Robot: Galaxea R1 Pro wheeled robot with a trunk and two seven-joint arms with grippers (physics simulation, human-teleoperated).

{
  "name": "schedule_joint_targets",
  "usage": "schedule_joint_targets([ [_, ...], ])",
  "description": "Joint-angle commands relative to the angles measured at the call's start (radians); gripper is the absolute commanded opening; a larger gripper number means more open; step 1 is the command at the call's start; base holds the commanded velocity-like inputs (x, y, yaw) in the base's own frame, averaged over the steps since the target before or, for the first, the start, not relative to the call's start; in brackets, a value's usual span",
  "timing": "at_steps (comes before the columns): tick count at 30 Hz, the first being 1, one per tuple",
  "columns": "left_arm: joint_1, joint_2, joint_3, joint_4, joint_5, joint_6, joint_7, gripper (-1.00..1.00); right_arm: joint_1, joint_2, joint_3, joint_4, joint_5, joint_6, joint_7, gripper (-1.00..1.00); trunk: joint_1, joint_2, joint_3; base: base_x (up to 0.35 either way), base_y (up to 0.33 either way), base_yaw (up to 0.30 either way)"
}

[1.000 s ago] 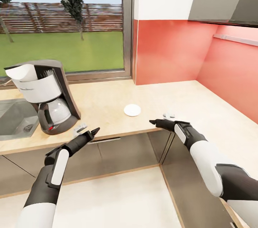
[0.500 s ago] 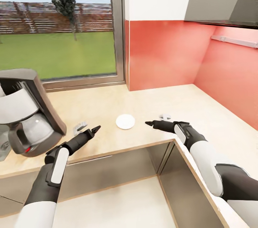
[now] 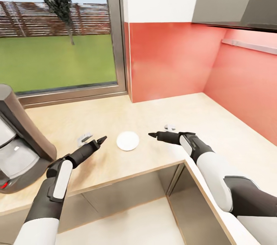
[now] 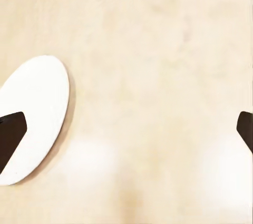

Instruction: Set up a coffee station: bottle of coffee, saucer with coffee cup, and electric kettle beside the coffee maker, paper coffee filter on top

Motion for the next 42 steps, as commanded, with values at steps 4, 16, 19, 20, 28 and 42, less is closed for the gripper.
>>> schedule_joint_targets([
  [4, -0.001, -0.001, 0.003, -0.001, 0.002, 0.008, -0.003, 1.00, -0.001, 0.002, -0.005, 0.017, -0.008, 0.010, 0.008, 1.00, 0.001, -0.002, -0.002, 0.319, 0.081, 0.000],
  [16, -0.001, 0.004, 0.004, 0.041, 0.001, 0.057, -0.005, 1.00, -0.001, 0.001, -0.004, 0.206, -0.007, 0.010, 0.274, 1.00, 0.001, -0.002, -0.002, 0.085, 0.036, 0.000],
  [19, -0.009, 0.007, 0.009, 0.105, 0.003, 0.099, -0.032, 1.00, -0.001, 0.002, -0.004, 0.250, -0.006, 0.010, 0.338, 1.00, 0.001, -0.002, -0.002, 0.000, 0.000, 0.000],
  [20, -0.011, 0.007, 0.010, 0.121, 0.002, 0.105, -0.045, 1.00, -0.001, 0.002, -0.003, 0.258, -0.006, 0.010, 0.353, 1.00, 0.001, -0.002, -0.002, 0.000, 0.000, 0.000],
  [28, -0.033, 0.021, 0.013, 0.186, 0.003, 0.120, -0.074, 1.00, -0.001, 0.005, -0.003, 0.277, -0.005, 0.010, 0.378, 1.00, 0.001, -0.002, -0.002, 0.000, 0.000, 0.000],
  [42, -0.003, 0.030, 0.019, 0.193, 0.070, 0.121, -0.093, 1.00, 0.002, 0.040, -0.052, 0.250, -0.019, 0.046, 0.386, 1.00, 0.001, -0.002, -0.002, 0.030, 0.000, 0.000],
])
